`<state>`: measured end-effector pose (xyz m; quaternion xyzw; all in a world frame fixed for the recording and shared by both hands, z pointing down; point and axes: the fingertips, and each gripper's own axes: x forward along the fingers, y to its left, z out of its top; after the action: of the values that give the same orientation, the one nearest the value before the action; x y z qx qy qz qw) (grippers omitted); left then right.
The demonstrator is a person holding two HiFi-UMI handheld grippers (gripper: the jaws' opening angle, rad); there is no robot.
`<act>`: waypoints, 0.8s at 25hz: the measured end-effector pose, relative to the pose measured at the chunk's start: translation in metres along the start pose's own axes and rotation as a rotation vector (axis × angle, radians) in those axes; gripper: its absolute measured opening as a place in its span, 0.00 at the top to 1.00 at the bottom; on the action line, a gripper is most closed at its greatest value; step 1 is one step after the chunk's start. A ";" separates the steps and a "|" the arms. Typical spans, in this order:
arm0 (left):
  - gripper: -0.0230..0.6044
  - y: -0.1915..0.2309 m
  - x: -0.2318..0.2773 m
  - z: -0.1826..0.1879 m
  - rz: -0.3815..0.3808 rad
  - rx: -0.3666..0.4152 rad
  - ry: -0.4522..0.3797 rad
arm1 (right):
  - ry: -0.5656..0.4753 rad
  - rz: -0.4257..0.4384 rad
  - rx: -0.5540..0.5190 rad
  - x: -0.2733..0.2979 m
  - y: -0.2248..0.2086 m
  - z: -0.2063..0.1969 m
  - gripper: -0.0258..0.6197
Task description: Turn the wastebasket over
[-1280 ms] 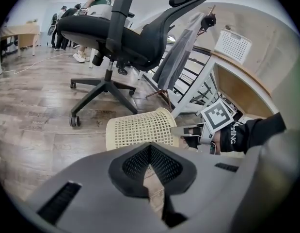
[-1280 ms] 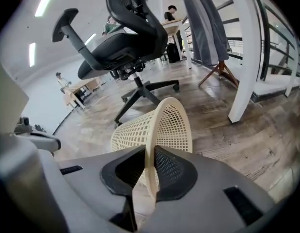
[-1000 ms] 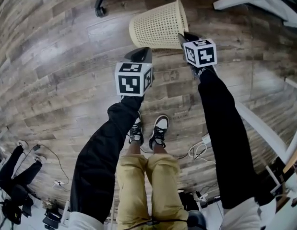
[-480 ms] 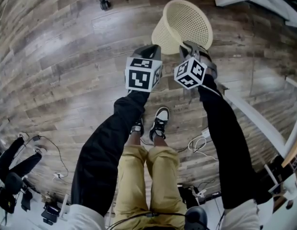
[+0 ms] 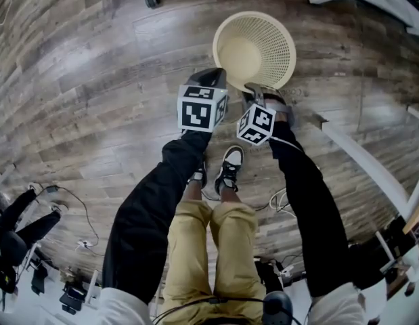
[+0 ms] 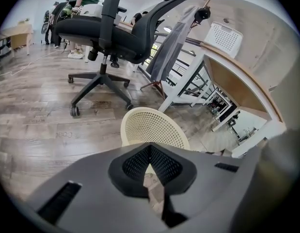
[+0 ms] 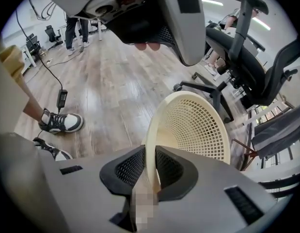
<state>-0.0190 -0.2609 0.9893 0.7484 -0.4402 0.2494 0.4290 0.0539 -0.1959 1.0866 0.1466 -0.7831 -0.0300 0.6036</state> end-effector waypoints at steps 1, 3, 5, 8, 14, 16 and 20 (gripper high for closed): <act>0.96 0.001 -0.001 -0.003 0.001 -0.001 0.003 | 0.003 0.013 -0.007 0.002 0.005 0.000 0.86; 0.96 0.001 -0.002 -0.008 0.001 -0.003 0.007 | 0.008 0.035 -0.014 0.005 0.012 0.001 0.86; 0.96 0.000 -0.004 -0.013 0.000 -0.006 0.009 | 0.015 0.058 -0.009 0.007 0.019 0.000 0.86; 0.96 0.000 -0.005 -0.019 -0.001 -0.014 0.015 | 0.017 0.082 -0.009 0.010 0.027 0.001 0.86; 0.96 -0.002 -0.005 -0.028 -0.003 -0.011 0.026 | 0.008 0.143 -0.034 0.011 0.045 0.004 0.86; 0.96 -0.002 -0.006 -0.032 -0.001 -0.011 0.034 | 0.002 0.162 -0.023 0.010 0.050 0.005 0.85; 0.96 -0.005 -0.007 -0.031 -0.004 0.000 0.041 | -0.024 0.171 0.007 0.004 0.048 0.009 0.85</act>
<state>-0.0178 -0.2295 0.9974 0.7440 -0.4298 0.2636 0.4384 0.0348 -0.1524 1.0991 0.0809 -0.8001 0.0229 0.5939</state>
